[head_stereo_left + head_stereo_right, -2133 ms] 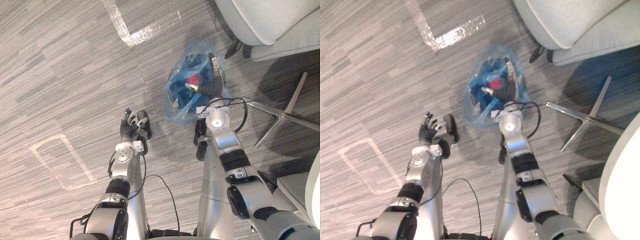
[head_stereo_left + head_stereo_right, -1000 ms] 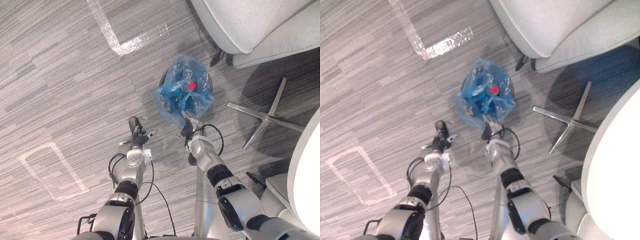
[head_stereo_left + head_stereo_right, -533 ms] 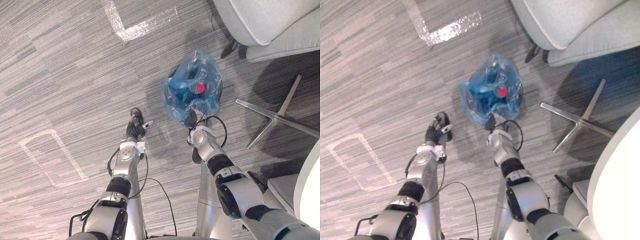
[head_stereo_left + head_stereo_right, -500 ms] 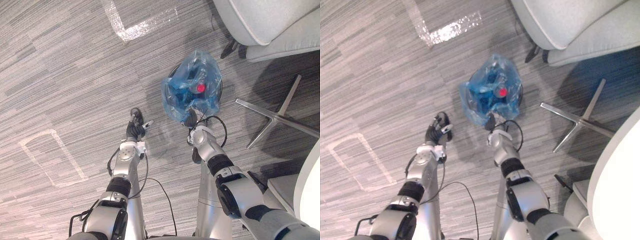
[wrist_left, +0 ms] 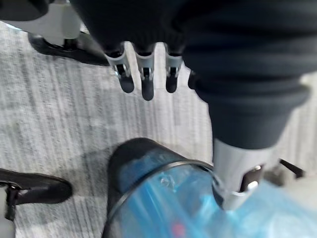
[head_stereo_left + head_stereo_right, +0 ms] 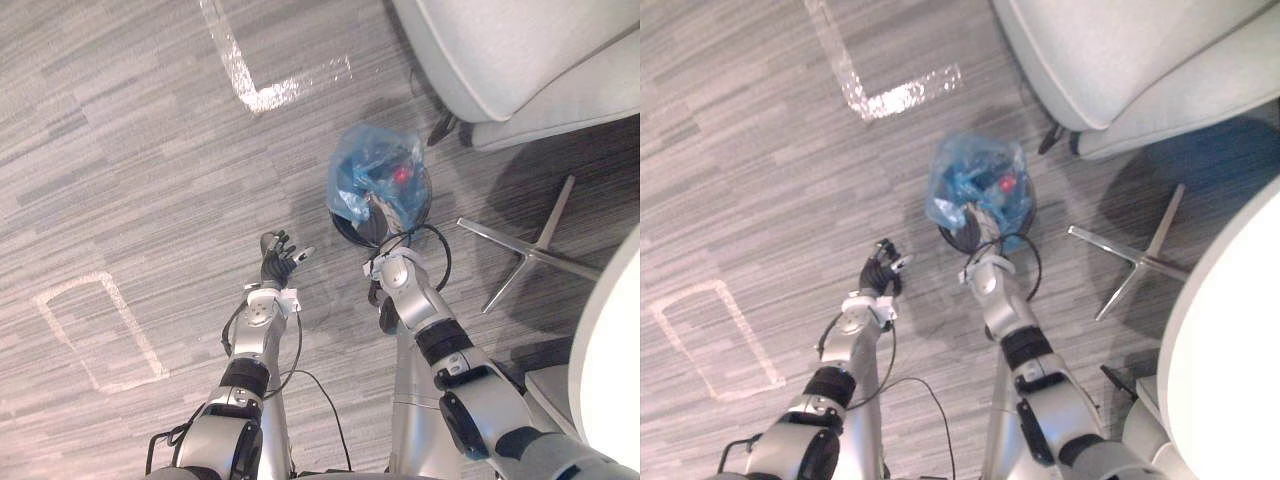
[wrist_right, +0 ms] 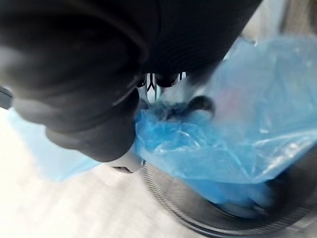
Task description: Gather rubbish on tea table into small bin, then transfer packed bag to large trash can.
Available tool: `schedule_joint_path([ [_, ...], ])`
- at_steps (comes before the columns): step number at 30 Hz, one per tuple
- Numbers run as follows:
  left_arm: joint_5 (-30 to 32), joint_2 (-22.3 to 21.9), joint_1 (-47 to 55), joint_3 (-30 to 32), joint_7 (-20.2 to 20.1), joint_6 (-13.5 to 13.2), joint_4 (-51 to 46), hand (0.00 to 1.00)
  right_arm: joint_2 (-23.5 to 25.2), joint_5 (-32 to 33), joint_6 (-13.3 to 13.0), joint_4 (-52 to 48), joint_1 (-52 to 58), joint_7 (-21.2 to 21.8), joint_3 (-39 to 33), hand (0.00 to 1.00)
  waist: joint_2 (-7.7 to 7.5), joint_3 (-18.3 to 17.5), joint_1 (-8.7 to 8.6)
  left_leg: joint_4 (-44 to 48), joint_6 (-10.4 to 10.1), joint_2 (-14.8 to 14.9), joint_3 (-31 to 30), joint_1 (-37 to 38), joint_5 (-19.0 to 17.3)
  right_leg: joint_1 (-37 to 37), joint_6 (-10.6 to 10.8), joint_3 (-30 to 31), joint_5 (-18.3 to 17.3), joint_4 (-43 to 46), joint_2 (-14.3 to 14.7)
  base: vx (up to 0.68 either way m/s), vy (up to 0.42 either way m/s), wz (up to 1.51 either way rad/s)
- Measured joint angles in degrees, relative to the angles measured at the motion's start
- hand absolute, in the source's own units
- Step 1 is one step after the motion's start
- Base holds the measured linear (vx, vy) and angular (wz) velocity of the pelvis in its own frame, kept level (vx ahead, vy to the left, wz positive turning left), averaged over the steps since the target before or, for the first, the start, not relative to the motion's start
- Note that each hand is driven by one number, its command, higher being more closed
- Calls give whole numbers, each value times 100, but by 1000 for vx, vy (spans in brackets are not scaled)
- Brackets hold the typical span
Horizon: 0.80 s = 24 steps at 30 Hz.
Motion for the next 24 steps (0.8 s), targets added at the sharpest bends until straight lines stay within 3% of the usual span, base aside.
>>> schedule_joint_path([
  [7,231,53,884,-552,-123,24,-123,0,106,713,-139,-1285,1400,309,581,100,-88,-90,-113,-964,-28,-107,177,1840,123,1791,58,-60,77,-888,-26,57,-10,3],
  [14,514,109,1793,-911,-226,11,-110,0,107,1022,-363,-2546,2633,763,1095,100,-312,-783,-176,-2102,-202,-237,345,3826,237,3746,50,-174,168,-2032,-20,166,6,0],
  [19,679,313,1874,-1224,-327,-48,413,0,146,1240,-423,-2687,2790,1144,1261,100,-400,-1222,-245,-3042,-249,-401,426,4816,453,4656,131,-176,293,-2803,-8,189,3,2],
  [24,804,605,2094,-1504,-352,-94,323,0,-3,1458,-421,-2674,2791,1570,1301,100,-395,-1394,-310,-3733,-256,-440,501,5502,644,5346,175,-157,553,-3529,83,109,11,-5],
])
